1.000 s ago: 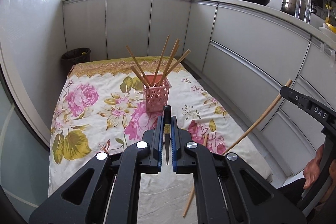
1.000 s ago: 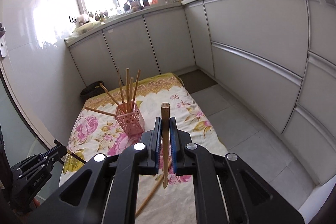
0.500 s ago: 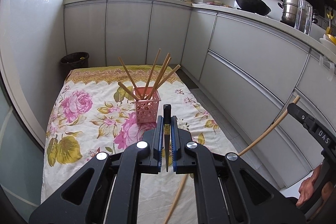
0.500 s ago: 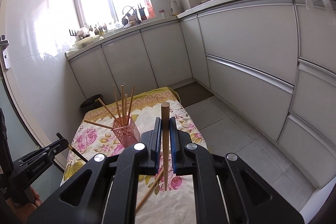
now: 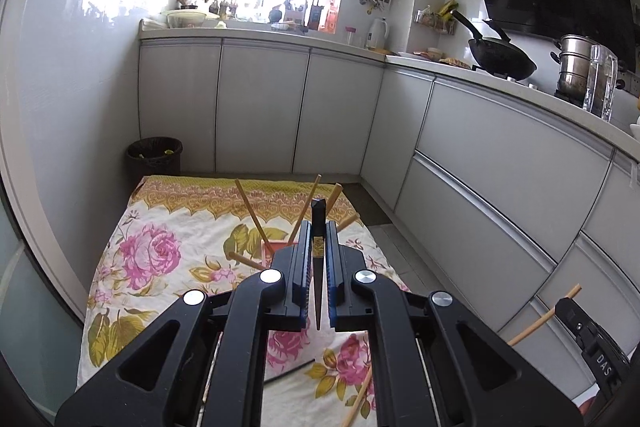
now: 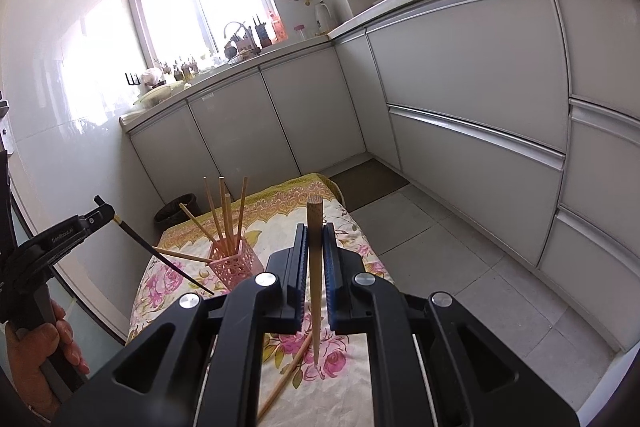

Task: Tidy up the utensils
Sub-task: 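Carry both chopsticks over the pink holder and open the left tool to drop the black one, then lower the right tool's wooden chopstick into the pink holder and open it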

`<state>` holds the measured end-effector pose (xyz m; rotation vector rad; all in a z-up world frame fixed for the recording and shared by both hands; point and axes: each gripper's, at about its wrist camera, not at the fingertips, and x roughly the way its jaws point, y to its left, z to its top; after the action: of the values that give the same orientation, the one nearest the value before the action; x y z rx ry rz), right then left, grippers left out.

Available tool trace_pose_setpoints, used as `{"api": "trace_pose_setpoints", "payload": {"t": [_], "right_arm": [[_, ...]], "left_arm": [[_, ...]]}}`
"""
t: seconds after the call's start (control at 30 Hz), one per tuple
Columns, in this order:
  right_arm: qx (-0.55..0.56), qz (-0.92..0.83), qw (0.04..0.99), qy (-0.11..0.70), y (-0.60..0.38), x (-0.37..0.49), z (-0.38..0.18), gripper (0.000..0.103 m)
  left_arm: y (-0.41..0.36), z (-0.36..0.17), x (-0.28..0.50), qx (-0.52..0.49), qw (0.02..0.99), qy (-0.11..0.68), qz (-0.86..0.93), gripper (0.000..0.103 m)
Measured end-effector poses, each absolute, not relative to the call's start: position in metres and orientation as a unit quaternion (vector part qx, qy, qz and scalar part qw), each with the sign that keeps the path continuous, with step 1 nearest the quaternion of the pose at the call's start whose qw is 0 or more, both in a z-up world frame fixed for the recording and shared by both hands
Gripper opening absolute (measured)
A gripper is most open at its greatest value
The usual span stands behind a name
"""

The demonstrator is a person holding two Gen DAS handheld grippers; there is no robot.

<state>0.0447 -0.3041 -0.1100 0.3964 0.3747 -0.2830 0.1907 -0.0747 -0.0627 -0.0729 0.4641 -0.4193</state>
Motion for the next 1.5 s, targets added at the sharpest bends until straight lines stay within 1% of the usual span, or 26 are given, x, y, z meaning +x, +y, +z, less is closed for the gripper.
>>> {"api": "trace_pose_setpoints", "payload": {"t": [0.53, 0.7, 0.9, 1.07, 1.13, 1.2, 1.3, 1.4, 1.5], "right_arm": [[0.206, -0.131, 0.956, 0.165, -0.315, 0.07, -0.109, 0.008], [0.213, -0.122, 0.956, 0.163, -0.32, 0.083, -0.111, 0.008], [0.219, -0.117, 0.955, 0.162, -0.328, 0.095, -0.113, 0.008], [0.226, -0.118, 0.953, 0.165, -0.333, 0.099, -0.116, 0.008], [0.227, -0.119, 0.953, 0.164, -0.332, 0.098, -0.116, 0.008], [0.226, -0.118, 0.953, 0.162, -0.331, 0.097, -0.115, 0.008], [0.224, -0.115, 0.955, 0.158, -0.327, 0.096, -0.113, 0.008], [0.223, -0.11, 0.957, 0.149, -0.322, 0.094, -0.109, 0.008], [0.221, -0.105, 0.961, 0.133, -0.318, 0.097, -0.103, 0.008]], "left_arm": [[-0.085, -0.055, 0.255, -0.067, 0.967, 0.172, -0.174, 0.006], [-0.09, -0.06, 0.283, -0.067, 0.971, 0.168, -0.156, 0.006], [-0.099, -0.084, 0.311, -0.057, 0.971, 0.188, -0.133, 0.006], [-0.106, -0.116, 0.326, -0.047, 0.961, 0.237, -0.131, 0.007], [-0.104, -0.124, 0.327, -0.054, 0.956, 0.254, -0.134, 0.013], [-0.101, -0.122, 0.318, -0.053, 0.959, 0.246, -0.132, 0.029], [-0.096, -0.111, 0.303, -0.044, 0.963, 0.232, -0.133, 0.039], [-0.087, -0.105, 0.28, -0.028, 0.965, 0.23, -0.124, 0.044], [-0.068, -0.111, 0.248, -0.021, 0.962, 0.246, -0.114, 0.045]]}}
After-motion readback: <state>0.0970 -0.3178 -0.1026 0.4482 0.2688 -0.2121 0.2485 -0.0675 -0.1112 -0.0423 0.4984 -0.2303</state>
